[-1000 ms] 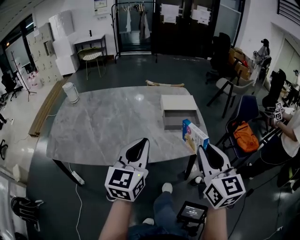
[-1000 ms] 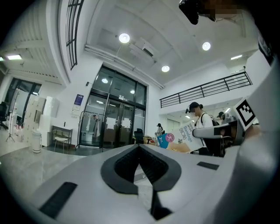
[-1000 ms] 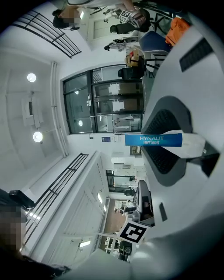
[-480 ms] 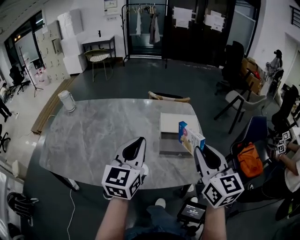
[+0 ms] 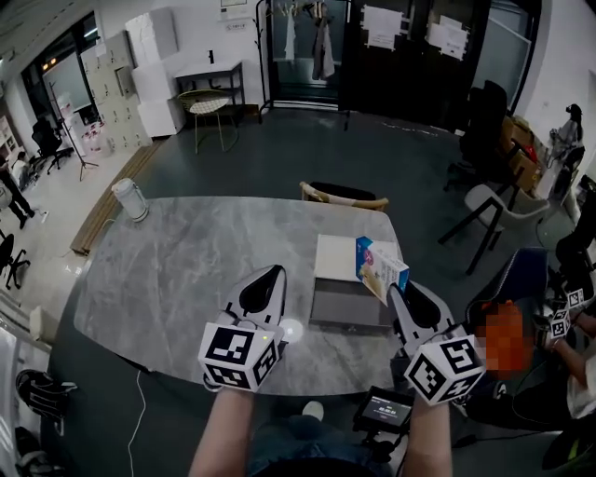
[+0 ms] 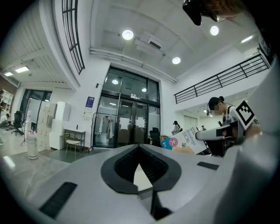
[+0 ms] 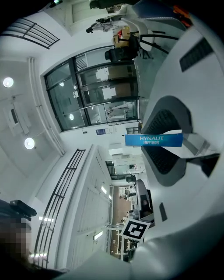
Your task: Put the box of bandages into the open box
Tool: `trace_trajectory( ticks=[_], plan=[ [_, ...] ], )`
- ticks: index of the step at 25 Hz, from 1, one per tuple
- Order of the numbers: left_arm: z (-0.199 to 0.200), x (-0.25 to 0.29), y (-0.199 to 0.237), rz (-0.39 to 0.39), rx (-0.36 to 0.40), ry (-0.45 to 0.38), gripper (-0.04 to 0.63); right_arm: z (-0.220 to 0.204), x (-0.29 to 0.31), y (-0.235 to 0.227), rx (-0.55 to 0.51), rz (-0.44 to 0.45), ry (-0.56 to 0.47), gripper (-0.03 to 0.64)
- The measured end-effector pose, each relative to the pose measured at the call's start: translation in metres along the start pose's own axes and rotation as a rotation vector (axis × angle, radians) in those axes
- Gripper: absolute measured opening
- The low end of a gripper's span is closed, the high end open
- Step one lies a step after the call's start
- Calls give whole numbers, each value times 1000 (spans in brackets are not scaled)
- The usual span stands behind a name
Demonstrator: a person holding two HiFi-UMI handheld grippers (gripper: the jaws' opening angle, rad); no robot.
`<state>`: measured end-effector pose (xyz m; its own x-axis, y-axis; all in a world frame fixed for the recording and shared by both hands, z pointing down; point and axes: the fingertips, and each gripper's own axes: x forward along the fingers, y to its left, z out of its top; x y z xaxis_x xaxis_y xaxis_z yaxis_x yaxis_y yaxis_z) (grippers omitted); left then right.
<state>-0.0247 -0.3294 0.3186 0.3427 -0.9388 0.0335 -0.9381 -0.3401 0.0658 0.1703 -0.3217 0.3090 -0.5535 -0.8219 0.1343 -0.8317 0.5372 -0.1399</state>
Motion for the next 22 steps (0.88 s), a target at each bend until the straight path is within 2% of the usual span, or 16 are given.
trace_trajectory(
  ticks=[13,22],
  plan=[
    [-20,10,28,79,-38,48,11,-21,33,-11,46,43,65,95],
    [-37,22,43,95,-53,92,11,-42,55,-12,78,63,134,95]
  ],
)
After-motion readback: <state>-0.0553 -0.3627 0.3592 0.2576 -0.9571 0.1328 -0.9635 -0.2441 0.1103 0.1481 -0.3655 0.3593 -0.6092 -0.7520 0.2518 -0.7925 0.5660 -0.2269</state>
